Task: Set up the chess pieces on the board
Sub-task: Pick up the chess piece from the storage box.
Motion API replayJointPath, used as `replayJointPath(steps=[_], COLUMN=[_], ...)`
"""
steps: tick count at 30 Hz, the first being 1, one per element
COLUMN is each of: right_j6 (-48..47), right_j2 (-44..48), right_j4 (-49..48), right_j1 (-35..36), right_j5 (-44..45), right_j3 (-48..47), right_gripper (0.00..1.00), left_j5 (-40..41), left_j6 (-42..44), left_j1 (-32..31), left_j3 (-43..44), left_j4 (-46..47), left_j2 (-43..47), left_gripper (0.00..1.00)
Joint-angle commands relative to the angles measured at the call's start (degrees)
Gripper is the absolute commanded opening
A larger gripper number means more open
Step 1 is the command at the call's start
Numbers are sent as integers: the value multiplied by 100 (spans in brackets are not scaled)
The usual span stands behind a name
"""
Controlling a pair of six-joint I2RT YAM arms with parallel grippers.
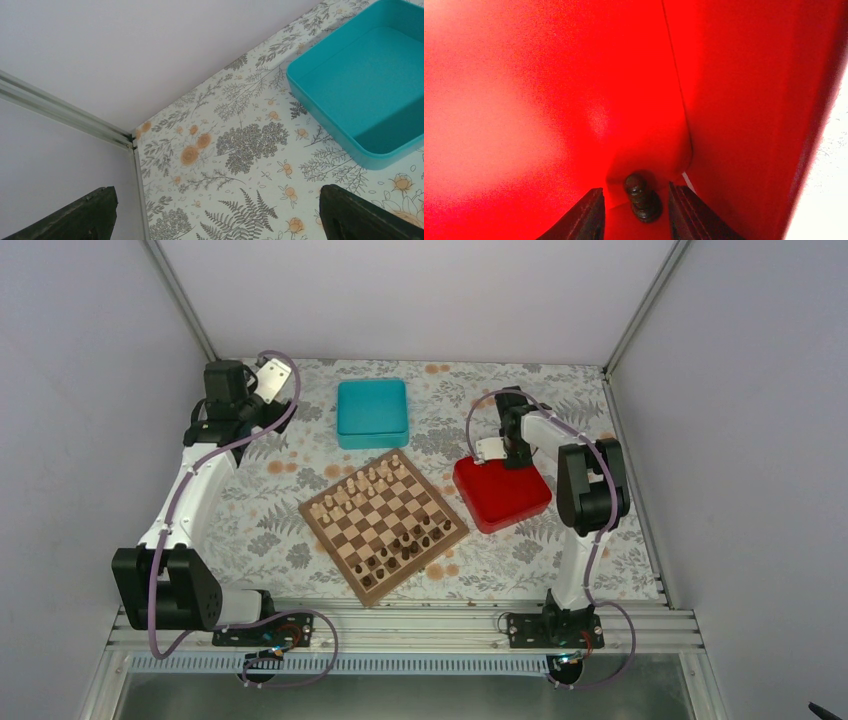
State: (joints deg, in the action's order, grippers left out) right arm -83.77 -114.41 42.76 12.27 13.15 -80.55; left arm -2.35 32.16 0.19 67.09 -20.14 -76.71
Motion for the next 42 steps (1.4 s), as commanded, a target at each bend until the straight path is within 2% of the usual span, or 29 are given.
replayJointPath(steps=[1, 12, 27, 36, 42], right_j6=[-151, -142, -208, -226, -185], right_j2=[-181, -256, 373, 532, 586], right_j4=[-86, -67, -1310, -1668, -1908], right_j1=[-40, 1, -2, -3, -12], right_j5=[185, 330, -56, -239, -317], right_j3=[-15, 148, 1050, 1422, 1603], right_gripper=[34, 33, 30, 30, 25], left_j5=[-149, -204, -187, -155, -151], left_j6=[-29, -18, -113, -147, -166], left_j1=[-28, -27, -35, -31, -27], left_j3=[-107, -186, -239, -153, -115], left_j4=[119, 103, 228, 126, 83], left_j2=[142, 227, 272, 352, 385], left_gripper=[100, 100, 100, 100, 100])
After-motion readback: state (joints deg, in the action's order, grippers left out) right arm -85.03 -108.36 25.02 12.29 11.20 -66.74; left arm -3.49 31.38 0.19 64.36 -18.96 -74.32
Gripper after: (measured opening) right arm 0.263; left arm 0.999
